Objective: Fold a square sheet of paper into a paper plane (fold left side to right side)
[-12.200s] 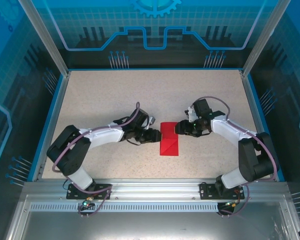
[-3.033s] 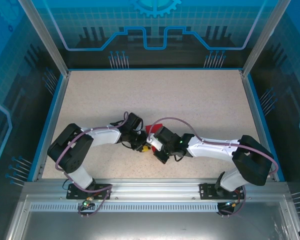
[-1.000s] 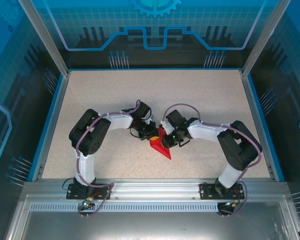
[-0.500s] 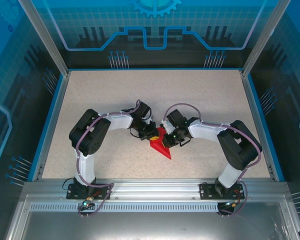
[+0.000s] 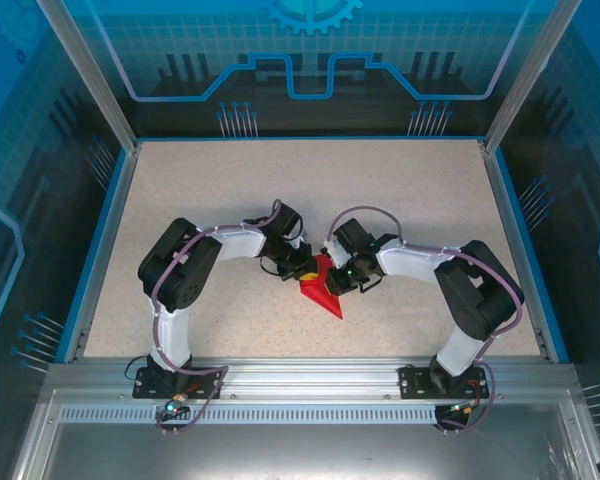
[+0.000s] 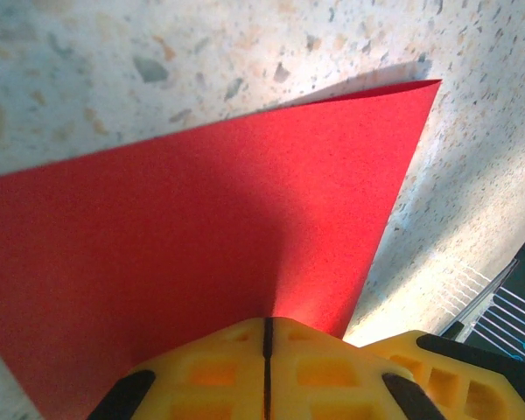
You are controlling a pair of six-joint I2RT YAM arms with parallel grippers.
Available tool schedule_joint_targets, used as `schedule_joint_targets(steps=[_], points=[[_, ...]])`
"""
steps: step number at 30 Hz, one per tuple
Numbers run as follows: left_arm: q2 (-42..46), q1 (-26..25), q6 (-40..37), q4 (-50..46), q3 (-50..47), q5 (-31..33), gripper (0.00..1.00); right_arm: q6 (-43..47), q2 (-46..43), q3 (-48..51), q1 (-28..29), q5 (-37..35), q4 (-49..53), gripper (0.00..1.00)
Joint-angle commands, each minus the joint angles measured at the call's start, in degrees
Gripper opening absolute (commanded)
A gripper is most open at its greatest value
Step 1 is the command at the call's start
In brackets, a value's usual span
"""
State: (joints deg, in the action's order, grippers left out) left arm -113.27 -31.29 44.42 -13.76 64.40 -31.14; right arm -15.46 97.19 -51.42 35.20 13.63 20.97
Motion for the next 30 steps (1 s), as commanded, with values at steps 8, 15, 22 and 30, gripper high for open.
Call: schedule_joint_targets(steps=[8,15,22,30], points=[[-2.21,-0.80,-0.80,-2.63,-2.19,2.77,0.08,-0.53,0.37,-1.32,-0.92,-0.44,1.34,0.00],[-2.04,-0.81,-0.83,-2.50,-2.35,2.79,0.08,-0.71,0.39,-1.49,-1.01,-0.19,1.31,0.00],[-2.04,-0.81,-0.61,-2.17,-2.78,2.90,0.08,-0.45,-0.46,-1.19,-1.01,0.16,1.58,0.00],[-2.03,-0.85,-0.47,-1.89,-3.12,2.93,0.08,-0.09,-1.73,-1.14,-1.00,0.51,2.22,0.00]])
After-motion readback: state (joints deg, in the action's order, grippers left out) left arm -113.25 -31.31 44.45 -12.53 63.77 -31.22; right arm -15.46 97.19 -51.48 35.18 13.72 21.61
